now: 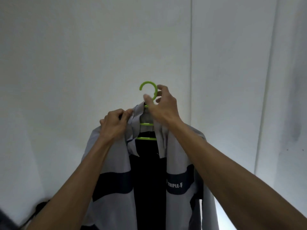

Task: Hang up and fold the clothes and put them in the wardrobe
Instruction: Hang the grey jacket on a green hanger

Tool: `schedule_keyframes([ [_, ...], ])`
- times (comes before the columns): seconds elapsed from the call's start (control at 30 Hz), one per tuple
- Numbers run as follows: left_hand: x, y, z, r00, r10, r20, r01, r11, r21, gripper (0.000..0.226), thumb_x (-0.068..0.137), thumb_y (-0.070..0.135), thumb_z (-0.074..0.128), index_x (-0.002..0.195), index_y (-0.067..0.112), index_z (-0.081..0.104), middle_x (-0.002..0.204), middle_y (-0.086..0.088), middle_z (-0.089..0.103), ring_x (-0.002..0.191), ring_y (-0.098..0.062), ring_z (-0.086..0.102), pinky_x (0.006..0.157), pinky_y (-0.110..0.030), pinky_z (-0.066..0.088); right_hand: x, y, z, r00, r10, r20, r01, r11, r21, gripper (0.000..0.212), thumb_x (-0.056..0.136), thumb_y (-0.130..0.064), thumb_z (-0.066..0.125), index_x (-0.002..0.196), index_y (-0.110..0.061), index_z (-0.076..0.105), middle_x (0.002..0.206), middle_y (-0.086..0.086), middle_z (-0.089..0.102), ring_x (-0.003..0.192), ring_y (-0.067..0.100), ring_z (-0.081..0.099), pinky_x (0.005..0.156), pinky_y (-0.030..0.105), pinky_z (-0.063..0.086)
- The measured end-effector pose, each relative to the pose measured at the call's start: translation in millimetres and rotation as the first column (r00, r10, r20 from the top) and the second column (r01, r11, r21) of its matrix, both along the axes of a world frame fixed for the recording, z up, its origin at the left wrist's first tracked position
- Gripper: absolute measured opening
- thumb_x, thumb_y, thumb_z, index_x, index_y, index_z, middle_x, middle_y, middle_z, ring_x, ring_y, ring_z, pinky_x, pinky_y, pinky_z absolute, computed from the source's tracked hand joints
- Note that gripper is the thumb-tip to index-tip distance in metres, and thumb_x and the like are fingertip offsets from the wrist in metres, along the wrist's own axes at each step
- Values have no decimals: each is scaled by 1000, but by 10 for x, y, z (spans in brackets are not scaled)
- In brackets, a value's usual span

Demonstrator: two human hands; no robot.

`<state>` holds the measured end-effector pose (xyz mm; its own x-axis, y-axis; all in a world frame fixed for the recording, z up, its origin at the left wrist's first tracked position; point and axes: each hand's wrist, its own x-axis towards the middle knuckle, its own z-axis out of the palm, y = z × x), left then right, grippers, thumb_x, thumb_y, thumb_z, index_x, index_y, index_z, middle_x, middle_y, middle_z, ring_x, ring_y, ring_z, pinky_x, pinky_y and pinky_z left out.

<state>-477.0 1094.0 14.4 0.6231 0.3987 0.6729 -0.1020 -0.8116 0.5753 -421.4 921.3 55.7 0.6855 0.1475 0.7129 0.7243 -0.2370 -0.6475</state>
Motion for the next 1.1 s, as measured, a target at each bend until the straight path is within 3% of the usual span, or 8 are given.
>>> schedule_keyframes([
  [0.13,-23,-107,-100,1000,-11,-20,10,999,-47,55,101,52,44,57,20,42,56,5,48,78,-39,58,83,-48,43,110,1,301,966,198,-168,-177,975,132,23,102,-27,55,93,-12,71,67,-1,66,63,11,64,69,33,54],
  [0.27,-34,-279,-112,995,-96,-31,97,995,33,47,87,71,43,80,27,56,78,8,62,80,-24,61,81,-47,51,121,4,272,972,193,-132,-197,980,-13,25,102,-29,56,85,-19,71,65,-6,65,69,10,61,70,29,50],
  [0.33,-18,-430,-63,994,-103,-28,106,985,137,38,80,59,53,100,27,58,91,6,65,83,-21,62,75,-42,54,113,26,235,970,199,-140,-206,978,-39,24,102,-29,56,87,-18,72,66,-8,66,72,11,62,75,29,51],
  [0.47,51,-531,-57,1000,7,11,-10,972,235,12,80,27,52,79,16,57,69,2,59,66,-25,56,63,-39,52,80,39,172,964,222,-145,-232,971,-55,24,101,-29,57,90,-15,73,66,-7,67,73,11,62,78,31,51],
  [0.63,-20,-385,-30,916,-401,-2,401,916,-30,16,92,7,63,96,12,77,85,2,75,75,-9,66,71,-29,54,108,-84,170,967,207,-149,-217,974,-60,24,102,-29,57,89,-17,73,66,-8,67,75,10,62,75,27,49],
  [0.8,113,-470,21,944,-328,23,326,943,64,14,93,14,65,91,13,78,82,5,75,73,-6,67,69,-26,53,146,-161,78,969,201,-140,-209,977,-43,24,101,-29,57,89,-16,73,66,-8,67,74,10,62,81,31,52],
  [1.0,203,-530,-11,975,-187,123,208,961,-181,24,82,41,77,74,19,78,68,5,73,71,-19,71,71,-48,59,98,-101,31,963,227,-144,-235,971,-38,24,101,-27,58,91,-12,74,69,-1,69,72,12,66,78,30,56],
  [1.1,207,-560,-37,967,-193,169,228,948,-221,40,78,63,69,71,25,76,65,5,71,67,-20,68,69,-46,58,107,-105,24,965,225,-138,-232,972,-39,24,101,-27,57,93,-12,74,70,-2,71,74,8,66,74,22,51],
])
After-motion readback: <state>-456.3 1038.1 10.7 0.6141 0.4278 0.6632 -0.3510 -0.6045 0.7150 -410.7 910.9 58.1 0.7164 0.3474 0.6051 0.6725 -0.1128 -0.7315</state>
